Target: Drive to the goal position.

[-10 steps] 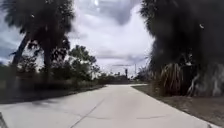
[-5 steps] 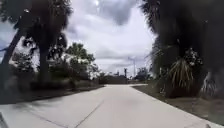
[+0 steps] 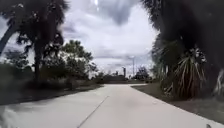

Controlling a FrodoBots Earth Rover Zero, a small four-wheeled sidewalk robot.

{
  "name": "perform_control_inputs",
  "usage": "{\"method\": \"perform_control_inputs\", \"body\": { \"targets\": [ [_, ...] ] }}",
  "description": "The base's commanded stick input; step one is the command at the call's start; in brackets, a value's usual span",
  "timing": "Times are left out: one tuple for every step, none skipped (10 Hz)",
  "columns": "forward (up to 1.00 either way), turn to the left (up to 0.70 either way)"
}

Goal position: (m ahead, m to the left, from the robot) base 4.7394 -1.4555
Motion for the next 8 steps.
{"method": "perform_control_inputs", "body": {
  "targets": [
    [0.85, 0.0],
    [0.85, 0.0],
    [0.85, 0.0],
    [0.85, 0.0],
    [0.85, 0.0],
    [0.85, 0.0],
    [0.85, 0.0],
    [0.85, 0.0]
  ]
}}
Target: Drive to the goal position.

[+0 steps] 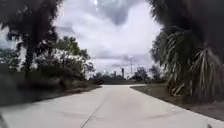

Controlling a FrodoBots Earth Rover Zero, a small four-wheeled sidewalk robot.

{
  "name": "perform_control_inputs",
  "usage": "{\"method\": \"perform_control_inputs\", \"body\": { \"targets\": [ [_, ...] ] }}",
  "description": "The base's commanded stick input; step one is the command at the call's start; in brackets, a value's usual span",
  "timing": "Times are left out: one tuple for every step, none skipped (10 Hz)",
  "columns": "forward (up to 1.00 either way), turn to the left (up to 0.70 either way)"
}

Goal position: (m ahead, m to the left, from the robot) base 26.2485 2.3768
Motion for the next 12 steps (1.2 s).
{"method": "perform_control_inputs", "body": {
  "targets": [
    [0.85, 0.0],
    [0.85, 0.0],
    [0.85, 0.0],
    [0.85, 0.0],
    [0.85, 0.0],
    [0.85, 0.0],
    [0.85, 0.0],
    [0.85, 0.0],
    [0.85, 0.0],
    [0.85, 0.0],
    [0.85, 0.0],
    [0.85, 0.0]
  ]
}}
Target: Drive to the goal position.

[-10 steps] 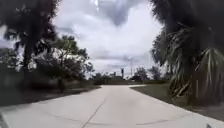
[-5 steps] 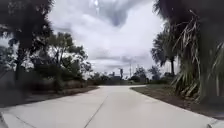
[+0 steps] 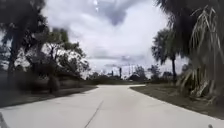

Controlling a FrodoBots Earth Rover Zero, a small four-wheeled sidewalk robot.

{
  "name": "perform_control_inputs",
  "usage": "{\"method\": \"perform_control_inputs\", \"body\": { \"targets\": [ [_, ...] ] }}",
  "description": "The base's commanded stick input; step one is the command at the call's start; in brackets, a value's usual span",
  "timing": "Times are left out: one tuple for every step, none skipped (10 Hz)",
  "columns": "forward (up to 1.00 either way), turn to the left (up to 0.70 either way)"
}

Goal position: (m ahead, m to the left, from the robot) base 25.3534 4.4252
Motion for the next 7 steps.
{"method": "perform_control_inputs", "body": {
  "targets": [
    [0.85, 0.0],
    [0.85, 0.0],
    [0.85, 0.0],
    [0.85, 0.0],
    [0.85, 0.0],
    [0.85, 0.0],
    [0.85, 0.0]
  ]
}}
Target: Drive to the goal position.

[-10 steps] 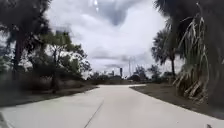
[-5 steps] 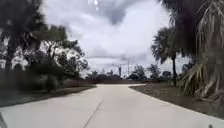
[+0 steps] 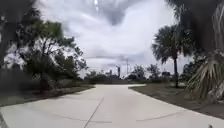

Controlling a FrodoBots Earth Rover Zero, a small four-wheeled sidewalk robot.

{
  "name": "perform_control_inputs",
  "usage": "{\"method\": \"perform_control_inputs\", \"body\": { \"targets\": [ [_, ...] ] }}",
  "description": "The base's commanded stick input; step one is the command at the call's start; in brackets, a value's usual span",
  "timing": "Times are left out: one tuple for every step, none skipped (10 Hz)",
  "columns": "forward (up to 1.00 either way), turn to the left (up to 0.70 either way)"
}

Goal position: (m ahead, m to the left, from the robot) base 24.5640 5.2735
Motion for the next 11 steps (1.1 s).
{"method": "perform_control_inputs", "body": {
  "targets": [
    [0.85, 0.0],
    [0.85, 0.0],
    [0.85, 0.0],
    [0.85, 0.0],
    [0.85, 0.0],
    [0.85, 0.0],
    [0.85, 0.0],
    [0.85, 0.0],
    [0.85, 0.0],
    [0.85, 0.0],
    [0.85, 0.0]
  ]
}}
